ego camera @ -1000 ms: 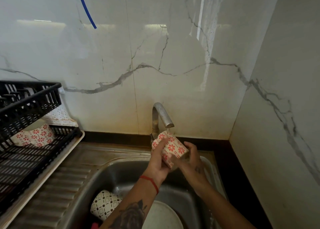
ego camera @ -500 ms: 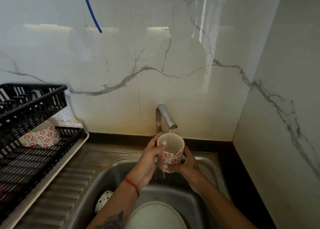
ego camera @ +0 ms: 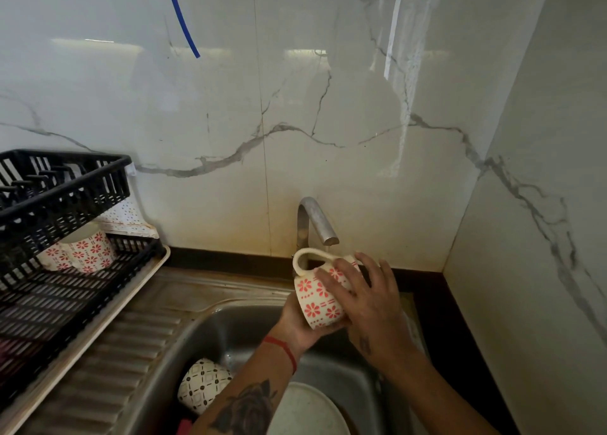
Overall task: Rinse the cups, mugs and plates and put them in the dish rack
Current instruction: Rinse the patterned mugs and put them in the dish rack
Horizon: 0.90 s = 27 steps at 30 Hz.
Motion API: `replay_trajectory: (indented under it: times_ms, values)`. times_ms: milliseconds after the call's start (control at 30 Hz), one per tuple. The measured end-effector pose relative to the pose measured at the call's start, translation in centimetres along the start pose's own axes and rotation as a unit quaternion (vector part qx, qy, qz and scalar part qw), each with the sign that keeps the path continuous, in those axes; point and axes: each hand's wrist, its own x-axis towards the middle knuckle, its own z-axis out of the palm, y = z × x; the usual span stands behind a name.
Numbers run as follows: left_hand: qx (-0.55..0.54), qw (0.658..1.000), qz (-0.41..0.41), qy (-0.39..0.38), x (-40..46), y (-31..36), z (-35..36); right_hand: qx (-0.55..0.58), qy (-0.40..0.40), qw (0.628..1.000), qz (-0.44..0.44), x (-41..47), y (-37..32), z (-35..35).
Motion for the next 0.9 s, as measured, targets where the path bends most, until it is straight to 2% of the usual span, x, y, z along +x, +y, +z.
replay_trajectory:
  times_ms: [100, 167, 233, 300, 367, 433, 533, 567, 600, 667, 733, 833, 900]
  values:
    - [0.021, 0.999, 0.037, 0.025, 0.4, -1.1, 0.5, -0.033, -0.003, 0.998, -0.046, 0.2, 0.2, -0.1]
    - [0.065, 0.997, 0.02, 0.049, 0.7, -1.4, 0.5, -0.032, -0.03, 0.998, -0.04, 0.3, 0.4, 0.0]
    - [0.062, 0.995, -0.052, 0.066, 0.7, -1.2, 0.2, 0.018, -0.08, 0.997, 0.01, 0.2, 0.6, 0.4]
    - [0.076, 0.992, -0.079, 0.063, 0.8, -0.8, -0.3, 0.125, -0.147, 0.975, 0.109, 0.0, 0.9, 1.4]
    - [0.114, 0.991, -0.048, 0.057, 0.7, -0.3, -0.7, 0.251, -0.193, 0.922, 0.222, -0.5, 1.3, 2.8]
    - [0.169, 0.985, 0.003, 0.046, 0.3, 0.2, -0.7, 0.378, -0.189, 0.847, 0.322, -1.0, 1.6, 4.0]
    - [0.275, 0.958, 0.086, 0.0, -0.5, 0.8, -0.6, 0.569, -0.183, 0.678, 0.427, -2.0, 0.9, 5.0]
    - [0.316, 0.941, 0.116, -0.018, -0.8, 0.7, -0.6, 0.596, -0.18, 0.646, 0.443, -2.3, 0.7, 5.2]
    - [0.354, 0.923, 0.146, -0.03, -1.0, 0.6, -0.6, 0.604, -0.18, 0.633, 0.45, -2.4, 0.5, 5.3]
    - [0.403, 0.893, 0.197, -0.018, -1.2, 0.5, -0.6, 0.588, -0.198, 0.649, 0.44, -2.2, 0.1, 5.1]
    - [0.4, 0.89, 0.215, 0.031, -1.4, 0.3, -0.7, 0.539, -0.23, 0.694, 0.419, -1.9, -0.5, 4.2]
    - [0.373, 0.914, 0.139, 0.08, -1.6, 0.3, -1.0, 0.479, -0.275, 0.732, 0.4, -1.7, -1.0, 2.4]
    - [0.341, 0.935, 0.055, 0.074, -2.0, 0.4, -1.6, 0.461, -0.296, 0.734, 0.402, -1.8, -0.9, 1.5]
